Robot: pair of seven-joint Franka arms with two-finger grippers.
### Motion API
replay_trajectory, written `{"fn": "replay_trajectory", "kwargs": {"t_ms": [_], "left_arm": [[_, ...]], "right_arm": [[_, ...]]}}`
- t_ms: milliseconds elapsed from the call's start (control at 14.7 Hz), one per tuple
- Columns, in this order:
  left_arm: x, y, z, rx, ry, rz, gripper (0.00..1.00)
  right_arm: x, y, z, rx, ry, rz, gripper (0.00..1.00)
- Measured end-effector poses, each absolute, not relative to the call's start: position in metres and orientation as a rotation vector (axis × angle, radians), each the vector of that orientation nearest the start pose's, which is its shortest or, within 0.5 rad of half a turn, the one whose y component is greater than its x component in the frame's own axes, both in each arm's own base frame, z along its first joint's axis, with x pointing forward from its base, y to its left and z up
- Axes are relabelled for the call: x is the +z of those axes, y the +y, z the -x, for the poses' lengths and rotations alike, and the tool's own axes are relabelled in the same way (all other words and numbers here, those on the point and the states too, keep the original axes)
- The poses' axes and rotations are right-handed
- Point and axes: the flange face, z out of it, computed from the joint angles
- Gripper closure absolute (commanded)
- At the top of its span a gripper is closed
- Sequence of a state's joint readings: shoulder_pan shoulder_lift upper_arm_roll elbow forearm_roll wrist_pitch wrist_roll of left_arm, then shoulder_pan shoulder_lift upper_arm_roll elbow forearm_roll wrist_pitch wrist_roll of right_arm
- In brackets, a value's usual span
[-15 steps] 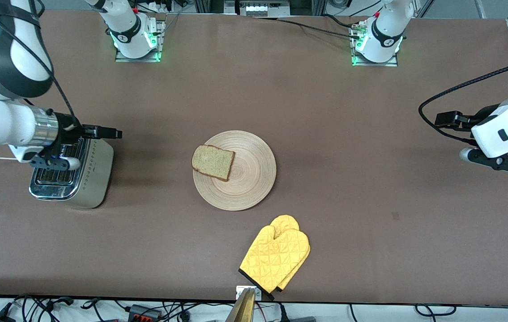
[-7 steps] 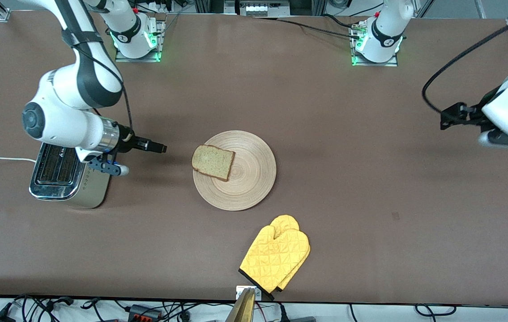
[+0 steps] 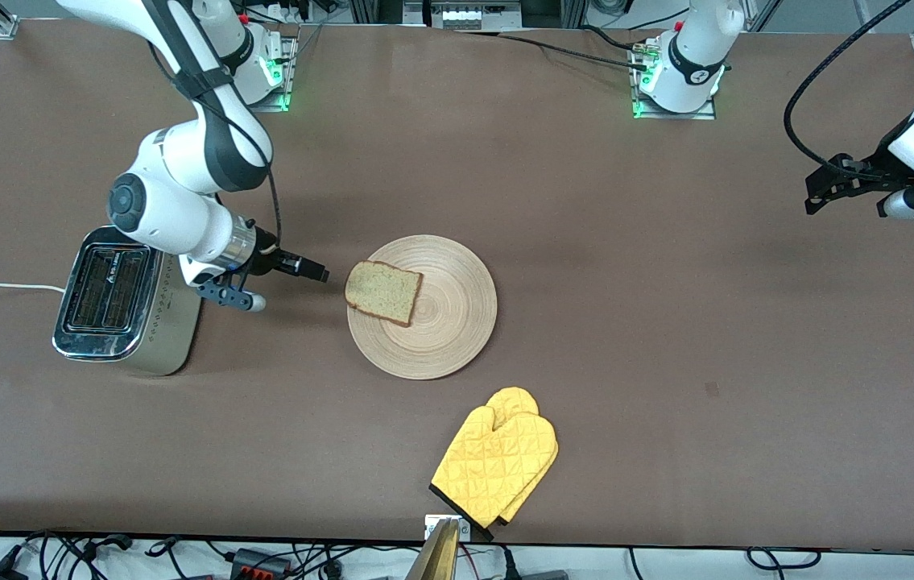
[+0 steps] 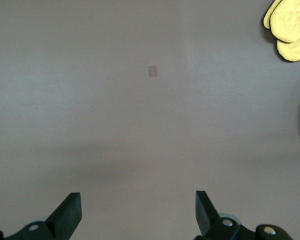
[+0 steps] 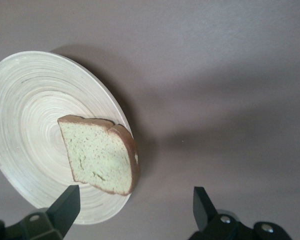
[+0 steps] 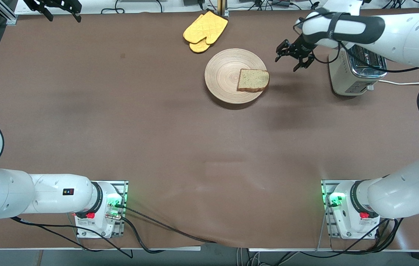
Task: Move plate and put bread in toaster
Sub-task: 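Move the right gripper over the bread slice on the plate, then grasp the bread slice's crust with the right gripper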
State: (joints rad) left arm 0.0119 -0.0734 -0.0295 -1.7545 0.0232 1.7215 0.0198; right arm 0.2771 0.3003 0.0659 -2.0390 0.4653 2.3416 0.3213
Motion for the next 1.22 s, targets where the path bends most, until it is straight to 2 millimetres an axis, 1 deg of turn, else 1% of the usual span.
{"fn": "replay_trajectory", "kwargs": {"t_ms": [204, 408, 544, 680, 748, 816, 884, 1020, 1088, 1224], "left_arm": [[0.592, -0.008, -0.542, -0.069, 0.057, 3.115, 0.00], [0.592, -0.008, -0.542, -0.066, 0.051, 3.115, 0.00], [0.592, -0.008, -0.542, -0.066, 0.050, 3.115, 0.00], [0.592, -0.009, -0.542, -0.067, 0.054, 3.115, 0.00], [0.593, -0.010, -0.542, -0.068, 0.056, 3.115, 0.00], [0.594, -0.011, -0.542, -0.072, 0.057, 3.115, 0.00], [0.595, -0.011, -0.542, -0.074, 0.058, 3.115, 0.00], [0.596, -0.011, -0.542, -0.074, 0.059, 3.115, 0.00], [0.596, -0.011, -0.542, -0.073, 0.059, 3.115, 0.00], [0.597, -0.011, -0.542, -0.074, 0.059, 3.115, 0.00]], "right_arm": [[0.273, 0.227, -0.555, 0.095, 0.424, 2.785, 0.00], [0.246, 0.235, -0.551, 0.094, 0.427, 2.801, 0.00], [0.234, 0.239, -0.551, 0.078, 0.427, 2.806, 0.00], [0.228, 0.248, -0.547, 0.079, 0.412, 2.812, 0.02], [0.227, 0.251, -0.545, 0.079, 0.406, 2.813, 0.05], [0.227, 0.254, -0.544, 0.079, 0.401, 2.814, 0.10], [0.227, 0.256, -0.543, 0.080, 0.396, 2.815, 0.17], [0.227, 0.260, -0.541, 0.082, 0.389, 2.816, 0.35], [0.227, 0.260, -0.541, 0.083, 0.387, 2.816, 0.40], [0.227, 0.261, -0.541, 0.084, 0.392, 2.816, 0.40]]}}
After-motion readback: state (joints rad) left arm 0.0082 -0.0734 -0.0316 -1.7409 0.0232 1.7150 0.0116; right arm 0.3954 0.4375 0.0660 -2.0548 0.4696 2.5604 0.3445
